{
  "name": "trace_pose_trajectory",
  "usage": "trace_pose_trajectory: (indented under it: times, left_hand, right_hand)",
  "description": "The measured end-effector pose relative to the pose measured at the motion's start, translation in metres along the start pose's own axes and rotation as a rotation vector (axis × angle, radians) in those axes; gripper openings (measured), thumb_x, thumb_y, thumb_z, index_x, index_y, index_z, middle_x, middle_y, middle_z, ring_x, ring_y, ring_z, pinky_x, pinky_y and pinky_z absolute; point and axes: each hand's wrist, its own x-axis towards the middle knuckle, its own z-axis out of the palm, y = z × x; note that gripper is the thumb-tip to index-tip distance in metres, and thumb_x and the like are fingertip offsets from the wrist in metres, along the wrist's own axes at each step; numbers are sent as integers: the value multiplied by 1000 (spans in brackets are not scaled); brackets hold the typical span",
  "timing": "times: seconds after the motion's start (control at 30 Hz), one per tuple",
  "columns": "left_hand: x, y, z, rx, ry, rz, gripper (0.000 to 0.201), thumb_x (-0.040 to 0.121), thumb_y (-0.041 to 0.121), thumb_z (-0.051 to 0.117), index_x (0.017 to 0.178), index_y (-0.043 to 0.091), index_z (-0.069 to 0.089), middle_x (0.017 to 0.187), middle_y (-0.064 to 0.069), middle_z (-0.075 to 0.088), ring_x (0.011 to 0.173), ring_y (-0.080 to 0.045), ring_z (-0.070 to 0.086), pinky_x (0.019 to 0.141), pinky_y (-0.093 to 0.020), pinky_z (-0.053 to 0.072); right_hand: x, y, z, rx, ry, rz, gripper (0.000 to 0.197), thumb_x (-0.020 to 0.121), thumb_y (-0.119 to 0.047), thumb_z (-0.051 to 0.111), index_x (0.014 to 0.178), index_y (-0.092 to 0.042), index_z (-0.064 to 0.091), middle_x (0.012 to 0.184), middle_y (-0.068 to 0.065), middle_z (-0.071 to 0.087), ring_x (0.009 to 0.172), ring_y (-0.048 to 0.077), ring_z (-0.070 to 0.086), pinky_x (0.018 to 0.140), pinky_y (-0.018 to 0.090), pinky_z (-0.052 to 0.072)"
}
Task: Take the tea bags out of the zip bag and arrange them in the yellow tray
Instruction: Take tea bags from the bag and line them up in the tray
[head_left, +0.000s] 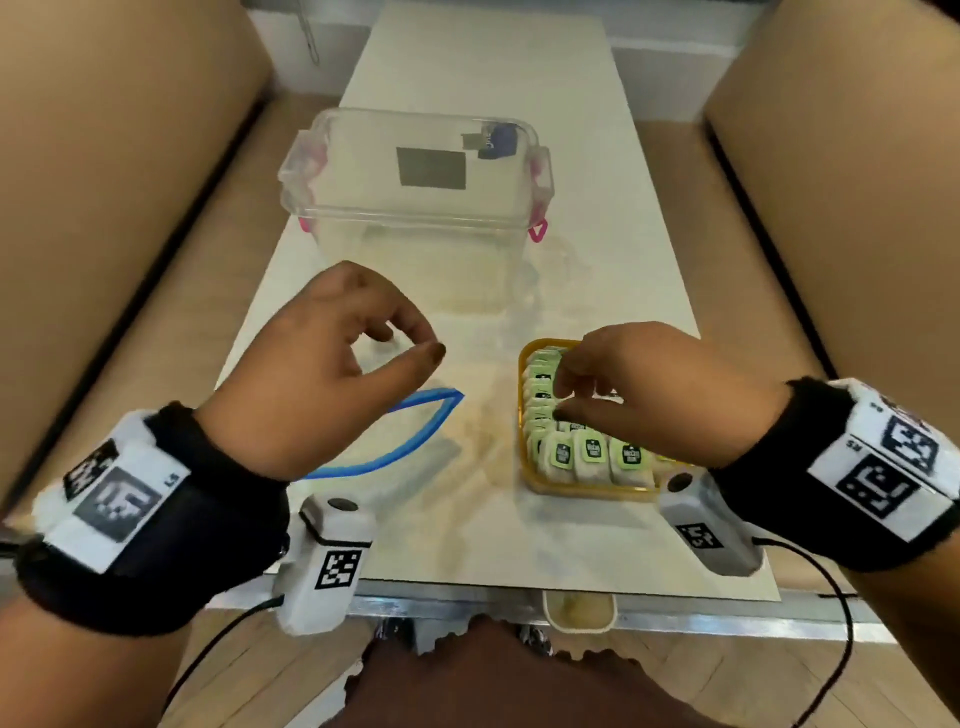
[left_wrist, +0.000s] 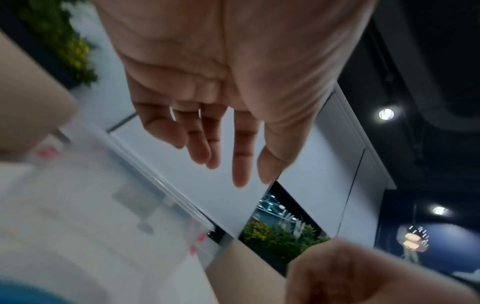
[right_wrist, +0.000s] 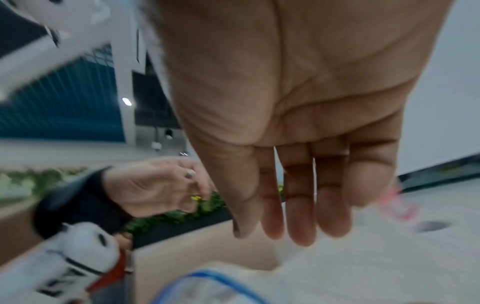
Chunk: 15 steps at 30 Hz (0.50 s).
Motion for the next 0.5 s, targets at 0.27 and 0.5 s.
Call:
trace_pose_trajectory:
  times: [0.27, 0.5]
  left_hand:
    - [-46, -101, -15, 397, -115, -257, 56, 60, 56, 77, 104, 30, 54, 104, 8, 51, 96, -18, 52, 79, -38, 47]
    - [-48, -135, -4, 147, -52, -230, 10, 87, 26, 59, 80, 28, 52, 84, 6, 53, 78, -16, 57, 74, -40, 49]
  right_hand:
    - [61, -105, 67, 177, -154, -267, 28, 98, -32, 47, 114, -17, 65, 113, -1, 66, 103, 20, 59, 88, 37, 46]
    - [128, -139, 110, 199, -89, -189, 26, 99, -24, 41, 103, -6, 59, 97, 10, 62, 89, 27, 57, 78, 37, 47]
